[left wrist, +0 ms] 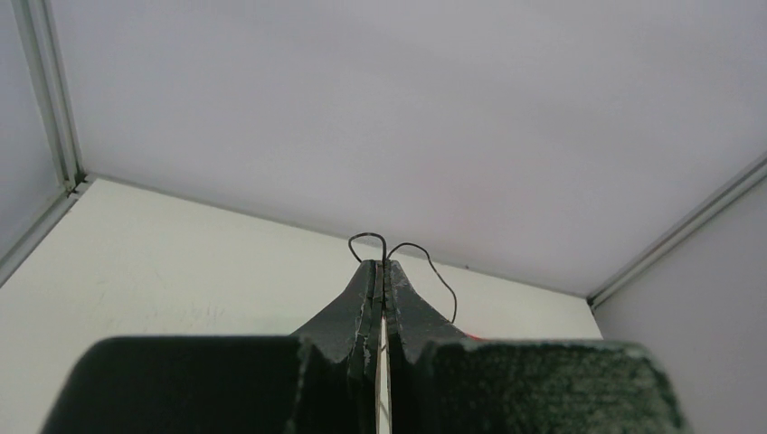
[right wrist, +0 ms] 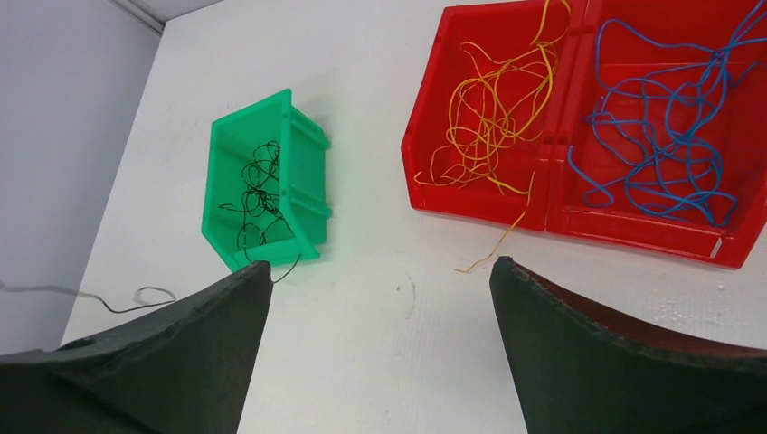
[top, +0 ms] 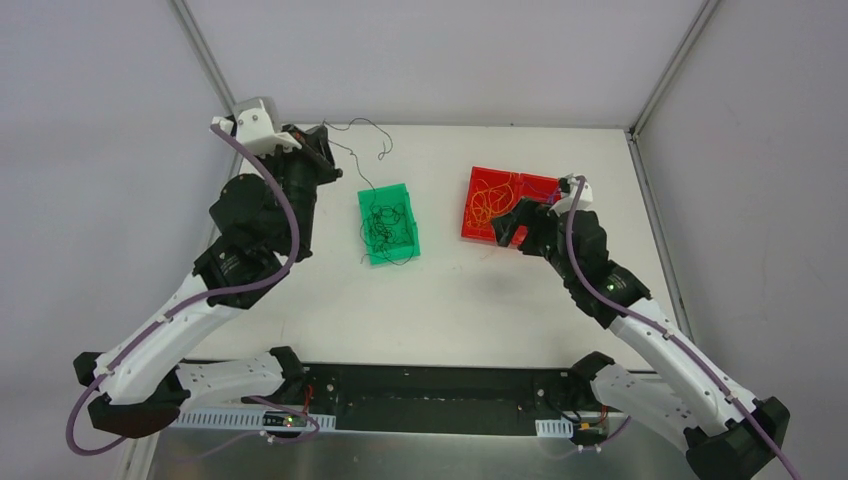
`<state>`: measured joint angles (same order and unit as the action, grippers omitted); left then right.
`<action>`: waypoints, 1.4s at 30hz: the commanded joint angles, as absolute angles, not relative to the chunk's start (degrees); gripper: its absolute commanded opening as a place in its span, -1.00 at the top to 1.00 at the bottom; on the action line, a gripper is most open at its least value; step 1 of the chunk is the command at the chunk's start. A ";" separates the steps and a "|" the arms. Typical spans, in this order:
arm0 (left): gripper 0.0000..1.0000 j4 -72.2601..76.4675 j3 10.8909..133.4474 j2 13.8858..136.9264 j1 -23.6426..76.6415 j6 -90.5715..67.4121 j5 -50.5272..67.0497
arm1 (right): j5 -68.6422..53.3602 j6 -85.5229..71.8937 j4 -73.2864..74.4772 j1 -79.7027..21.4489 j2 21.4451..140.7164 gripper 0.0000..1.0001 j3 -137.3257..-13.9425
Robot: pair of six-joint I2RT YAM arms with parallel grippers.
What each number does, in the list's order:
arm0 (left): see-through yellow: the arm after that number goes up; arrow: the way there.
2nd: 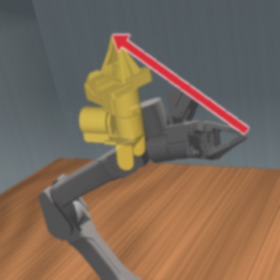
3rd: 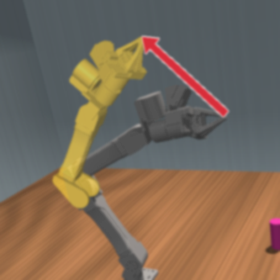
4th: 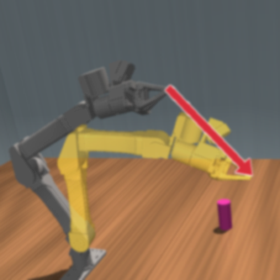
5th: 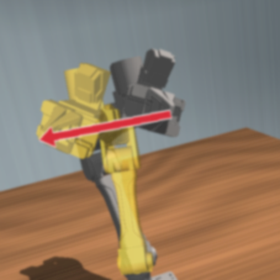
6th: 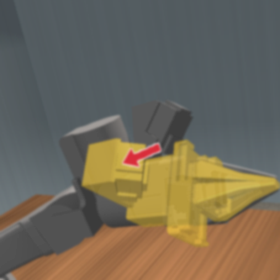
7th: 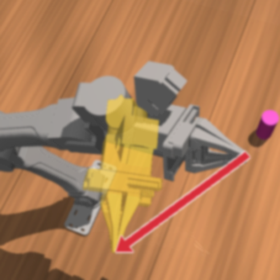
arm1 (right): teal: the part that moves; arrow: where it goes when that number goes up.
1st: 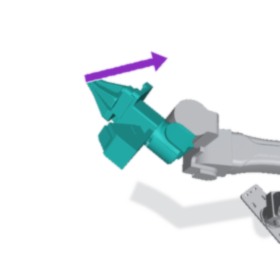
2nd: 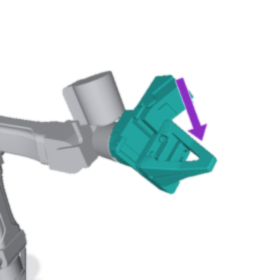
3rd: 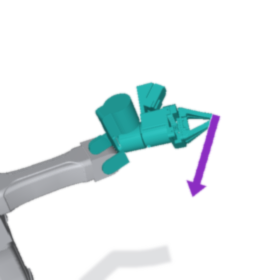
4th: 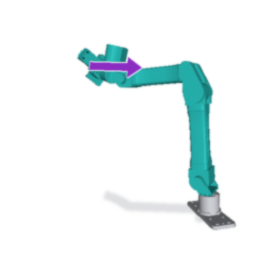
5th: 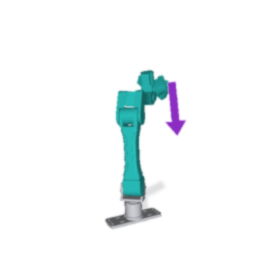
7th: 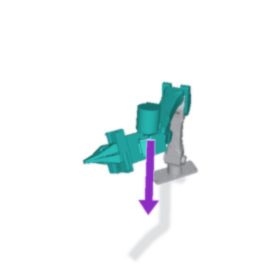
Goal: Untangle the cables
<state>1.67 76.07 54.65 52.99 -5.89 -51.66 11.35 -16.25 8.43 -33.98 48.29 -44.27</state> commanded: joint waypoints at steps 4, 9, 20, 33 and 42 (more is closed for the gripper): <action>1.00 1.98 86.60 60.99 50.91 -3.88 -51.09 | 14.19 -16.96 8.31 -33.89 48.51 -0.89 -45.23; 1.00 2.75 86.34 61.90 48.42 -6.02 -49.86 | 15.06 -17.14 8.45 -33.81 48.23 -0.90 -45.10; 1.00 3.08 80.95 65.31 43.44 -9.68 -47.93 | 15.54 -17.31 8.39 -33.58 47.92 -0.90 -45.02; 1.00 0.60 74.89 68.84 36.57 -17.99 -43.50 | 15.47 -17.41 8.38 -33.51 47.30 -0.90 -44.75; 1.00 -1.44 72.24 71.54 34.70 -21.95 -40.07 | 15.56 -17.49 8.39 -33.42 47.02 -0.90 -44.65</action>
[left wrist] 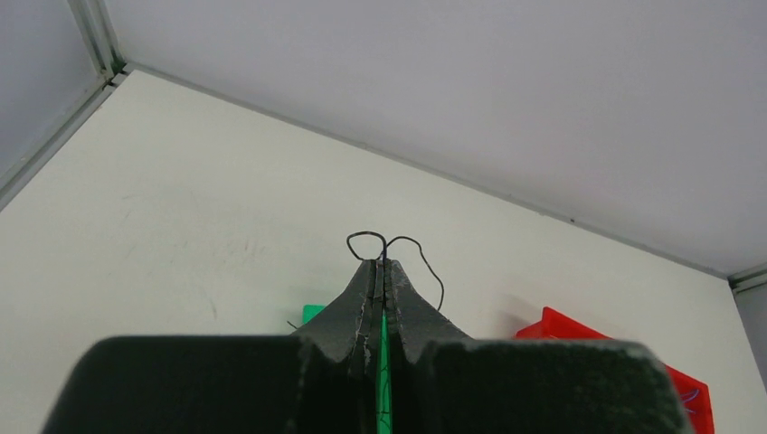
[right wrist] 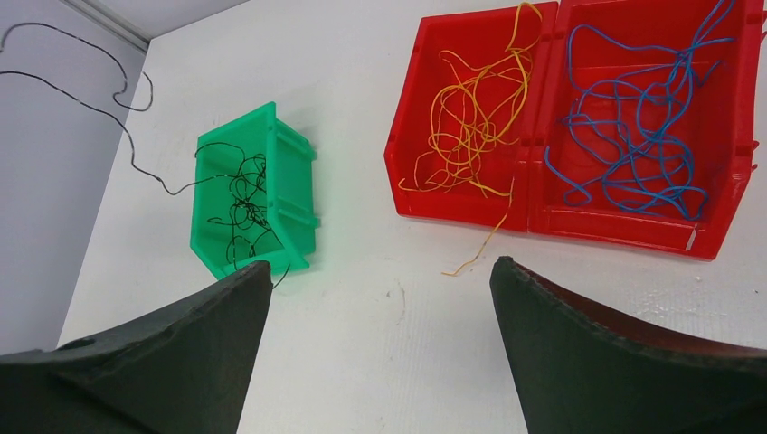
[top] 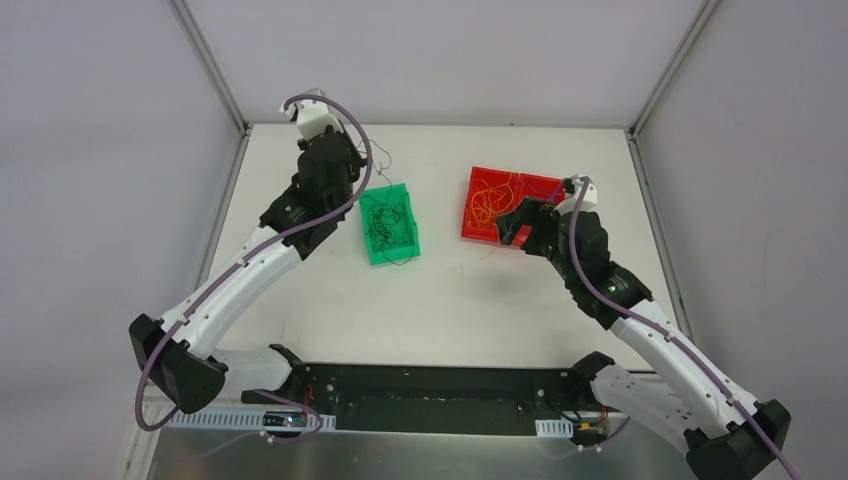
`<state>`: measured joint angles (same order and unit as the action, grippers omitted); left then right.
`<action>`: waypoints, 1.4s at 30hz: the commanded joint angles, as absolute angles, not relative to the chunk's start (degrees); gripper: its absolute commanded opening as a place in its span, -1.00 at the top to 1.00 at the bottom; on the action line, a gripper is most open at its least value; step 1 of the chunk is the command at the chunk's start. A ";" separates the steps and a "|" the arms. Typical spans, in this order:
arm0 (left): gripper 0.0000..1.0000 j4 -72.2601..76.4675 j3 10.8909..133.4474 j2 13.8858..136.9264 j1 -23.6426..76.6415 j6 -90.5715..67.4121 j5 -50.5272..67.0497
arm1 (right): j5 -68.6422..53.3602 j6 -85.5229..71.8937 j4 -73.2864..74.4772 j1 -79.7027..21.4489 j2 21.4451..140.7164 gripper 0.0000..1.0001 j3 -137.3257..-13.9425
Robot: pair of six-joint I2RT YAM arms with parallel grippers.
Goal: Untangle the cables
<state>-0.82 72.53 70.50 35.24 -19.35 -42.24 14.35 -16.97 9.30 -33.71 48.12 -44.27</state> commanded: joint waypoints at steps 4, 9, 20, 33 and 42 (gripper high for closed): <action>1.00 -2.76 74.58 71.78 34.72 -21.50 -39.77 | 15.58 -17.49 8.42 -33.44 47.07 -0.90 -44.68; 1.00 -4.64 79.47 70.95 34.72 -19.77 -39.54 | 15.47 -17.50 8.43 -33.30 47.03 -0.90 -44.65; 1.00 -10.77 94.99 72.81 34.67 -14.38 -40.06 | 15.27 -17.53 8.43 -33.23 47.58 -0.90 -44.80; 1.00 -11.81 89.88 74.02 34.71 -19.74 -38.40 | 15.16 -17.58 8.42 -33.23 47.22 -0.90 -44.75; 1.00 -7.88 76.68 72.98 34.48 -22.98 -39.02 | 15.07 -17.66 8.43 -33.14 46.40 -0.90 -44.49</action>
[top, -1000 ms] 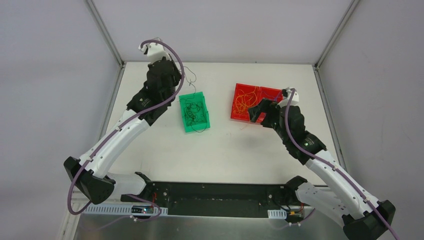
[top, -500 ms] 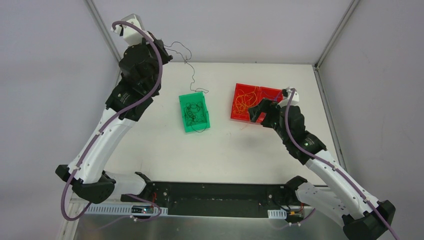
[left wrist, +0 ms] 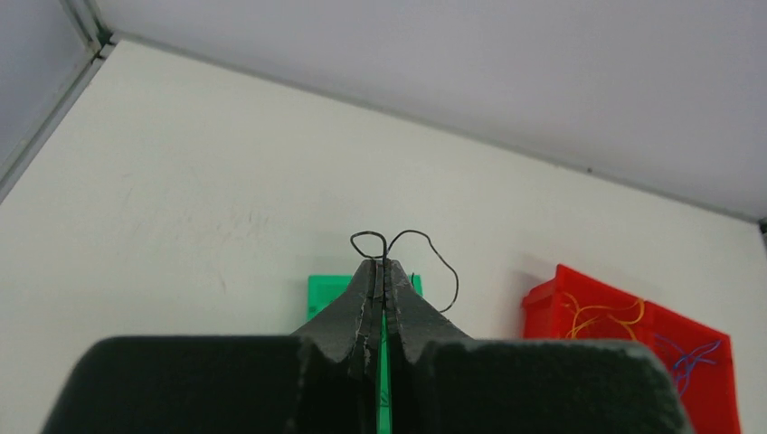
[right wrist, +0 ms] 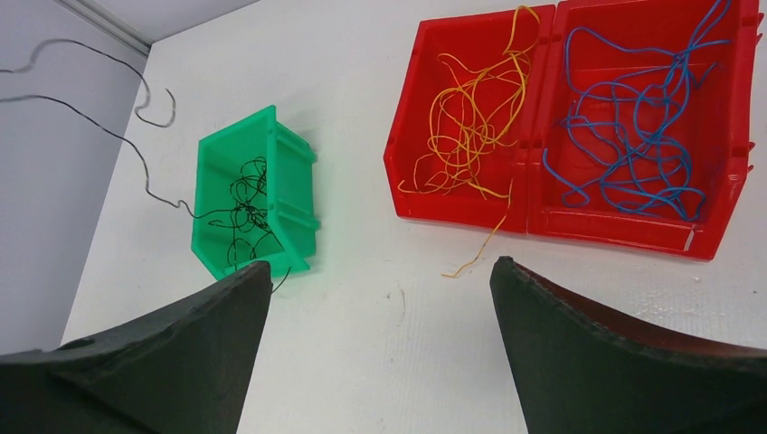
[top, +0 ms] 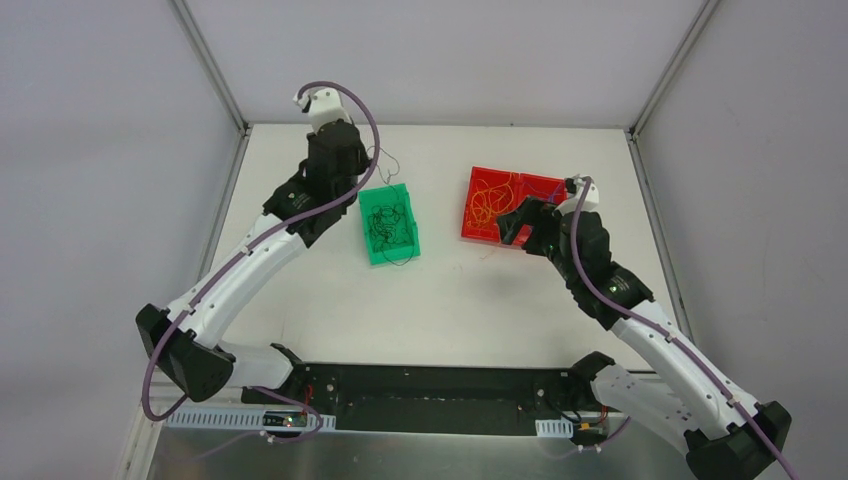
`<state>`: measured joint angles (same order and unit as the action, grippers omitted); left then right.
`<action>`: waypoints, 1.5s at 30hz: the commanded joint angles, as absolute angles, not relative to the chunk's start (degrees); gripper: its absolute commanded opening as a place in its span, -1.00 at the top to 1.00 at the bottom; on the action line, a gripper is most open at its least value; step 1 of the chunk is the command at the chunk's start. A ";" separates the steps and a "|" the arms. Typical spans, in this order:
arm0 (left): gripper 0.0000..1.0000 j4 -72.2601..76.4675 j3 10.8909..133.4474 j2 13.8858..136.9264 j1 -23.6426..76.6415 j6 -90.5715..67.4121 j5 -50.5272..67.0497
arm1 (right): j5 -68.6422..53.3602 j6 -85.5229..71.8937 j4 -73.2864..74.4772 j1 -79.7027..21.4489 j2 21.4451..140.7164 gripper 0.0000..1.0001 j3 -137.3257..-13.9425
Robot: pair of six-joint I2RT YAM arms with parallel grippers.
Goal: Untangle the cables
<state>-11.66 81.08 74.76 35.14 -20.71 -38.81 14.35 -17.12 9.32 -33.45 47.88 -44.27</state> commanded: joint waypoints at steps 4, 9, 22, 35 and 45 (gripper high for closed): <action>1.00 -7.04 70.50 71.76 34.19 -25.17 -38.98 | 14.88 -17.66 8.41 -33.19 46.10 -0.91 -44.47; 1.00 -6.42 62.11 70.34 34.23 -29.31 -37.35 | 14.69 -17.81 8.42 -33.05 46.39 -0.91 -44.47; 1.00 -6.56 60.84 79.30 34.19 -28.48 -42.14 | 13.70 -17.84 8.32 -33.07 47.75 -0.91 -44.57; 1.00 -9.36 67.84 91.85 34.19 -20.88 -27.78 | -4.25 -16.87 3.95 -33.15 59.05 -0.86 -46.54; 1.00 -13.78 71.58 100.59 32.21 -21.30 -21.31 | -9.51 -18.71 -2.69 -33.28 63.72 -0.68 -44.54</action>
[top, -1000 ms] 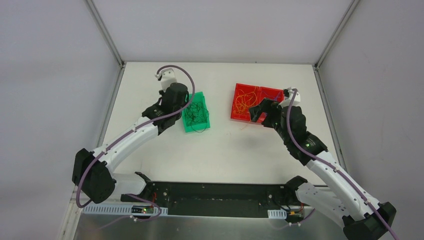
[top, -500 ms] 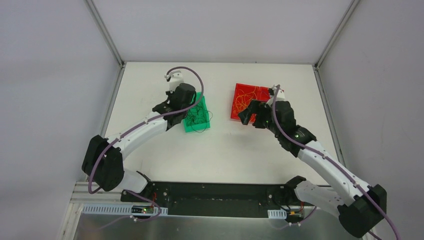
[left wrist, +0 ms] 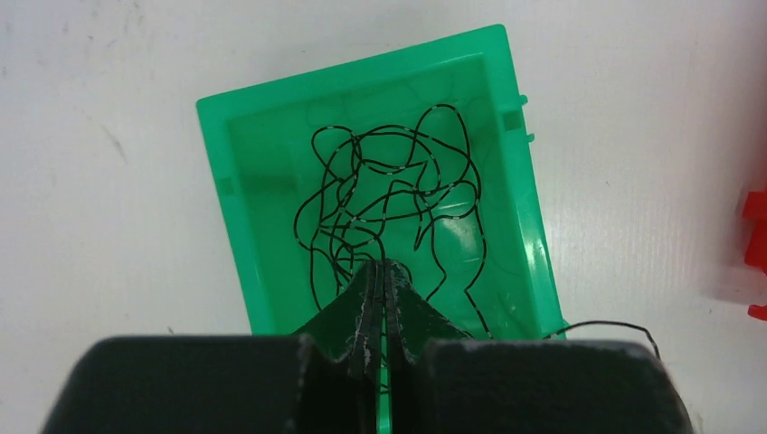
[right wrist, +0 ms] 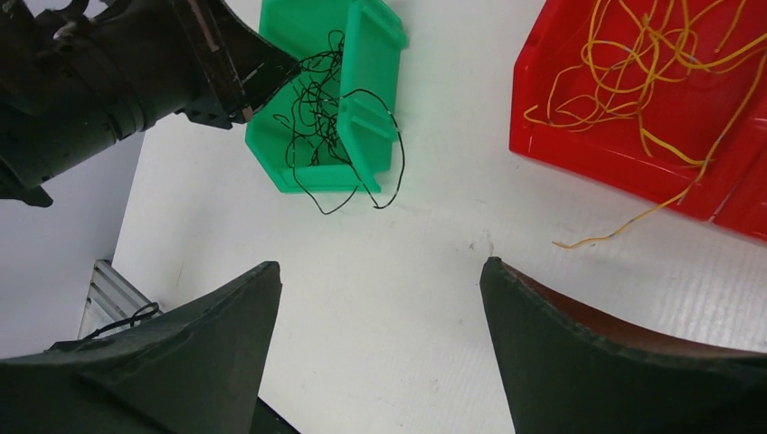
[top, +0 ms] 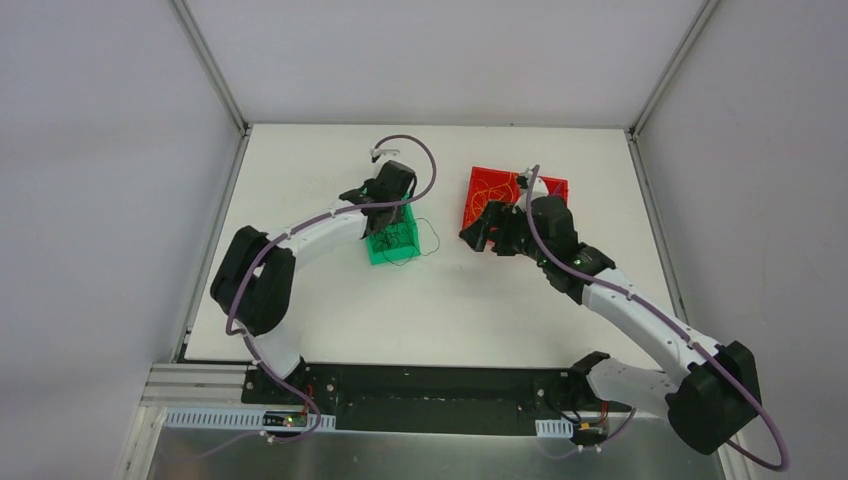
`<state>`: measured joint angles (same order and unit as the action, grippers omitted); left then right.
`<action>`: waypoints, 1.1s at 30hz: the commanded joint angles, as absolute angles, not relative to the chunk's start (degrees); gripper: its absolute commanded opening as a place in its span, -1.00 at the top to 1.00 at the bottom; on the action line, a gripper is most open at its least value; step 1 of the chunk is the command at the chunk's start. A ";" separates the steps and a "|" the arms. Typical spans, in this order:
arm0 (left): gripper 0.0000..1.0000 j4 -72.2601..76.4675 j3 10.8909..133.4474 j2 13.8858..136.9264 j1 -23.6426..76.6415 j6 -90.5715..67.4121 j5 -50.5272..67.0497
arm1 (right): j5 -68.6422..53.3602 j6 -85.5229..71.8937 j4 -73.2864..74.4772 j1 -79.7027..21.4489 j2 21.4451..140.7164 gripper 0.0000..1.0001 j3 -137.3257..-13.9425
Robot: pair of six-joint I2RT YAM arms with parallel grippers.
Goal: Untangle the cables
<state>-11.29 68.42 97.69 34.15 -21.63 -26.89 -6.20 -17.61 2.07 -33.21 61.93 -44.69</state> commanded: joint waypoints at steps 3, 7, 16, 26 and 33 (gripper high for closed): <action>1.00 -15.24 73.12 103.88 30.94 -22.17 -17.93 | -9.08 -18.72 -2.72 -33.27 63.34 -0.68 -44.20; 1.00 -17.58 75.54 108.88 29.24 -23.04 -11.79 | -8.20 -18.61 -2.78 -33.24 62.01 -0.68 -43.60; 0.93 -19.86 75.95 105.11 27.70 -24.38 -4.98 | -7.17 -18.65 -2.72 -33.25 60.97 -0.72 -43.34; 0.47 -14.77 70.05 93.25 27.90 -25.60 -1.61 | -6.94 -18.72 -2.64 -33.27 59.84 -0.74 -43.20; 0.13 -11.52 66.30 86.62 28.28 -24.86 -3.43 | -6.95 -18.70 -2.55 -33.30 58.92 -0.75 -43.09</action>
